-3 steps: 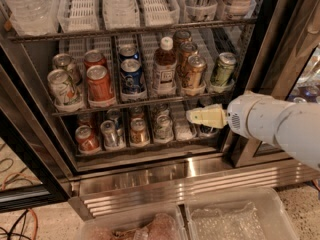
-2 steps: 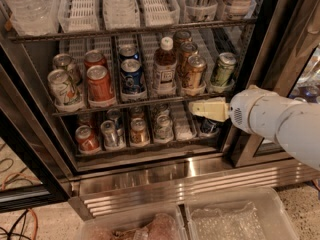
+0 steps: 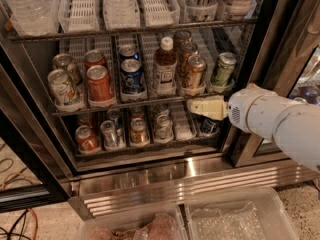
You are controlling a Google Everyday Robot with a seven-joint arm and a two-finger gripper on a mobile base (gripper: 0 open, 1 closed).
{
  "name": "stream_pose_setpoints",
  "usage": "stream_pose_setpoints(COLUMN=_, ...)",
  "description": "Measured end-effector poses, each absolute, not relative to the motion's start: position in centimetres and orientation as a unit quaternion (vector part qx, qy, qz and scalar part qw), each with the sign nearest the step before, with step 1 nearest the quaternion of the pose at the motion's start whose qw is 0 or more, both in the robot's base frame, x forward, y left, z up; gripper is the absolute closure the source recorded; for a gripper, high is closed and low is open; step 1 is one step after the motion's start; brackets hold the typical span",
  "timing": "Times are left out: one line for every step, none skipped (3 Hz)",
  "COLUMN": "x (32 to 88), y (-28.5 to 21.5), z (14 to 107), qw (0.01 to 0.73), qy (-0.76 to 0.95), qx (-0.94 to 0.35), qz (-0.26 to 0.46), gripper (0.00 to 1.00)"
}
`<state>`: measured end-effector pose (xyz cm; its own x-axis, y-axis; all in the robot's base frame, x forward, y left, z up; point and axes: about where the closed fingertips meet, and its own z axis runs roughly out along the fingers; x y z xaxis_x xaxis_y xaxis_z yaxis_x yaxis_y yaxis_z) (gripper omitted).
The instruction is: Pick green can from middle shelf of fridge
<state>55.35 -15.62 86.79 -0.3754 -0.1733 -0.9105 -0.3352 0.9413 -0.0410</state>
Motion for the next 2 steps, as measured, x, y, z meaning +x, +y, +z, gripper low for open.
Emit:
stream_pose_setpoints(x=55.8, y=-15.3, z=86.1, qw=0.556, qy=0.815, qx=-0.149, qz=0.067, gripper=0.00)
stream_pose_setpoints(x=56.4, y=-15.5, z=84.7, qw=0.577, qy=0.803, qx=-0.139, qz=0.054, gripper=0.00)
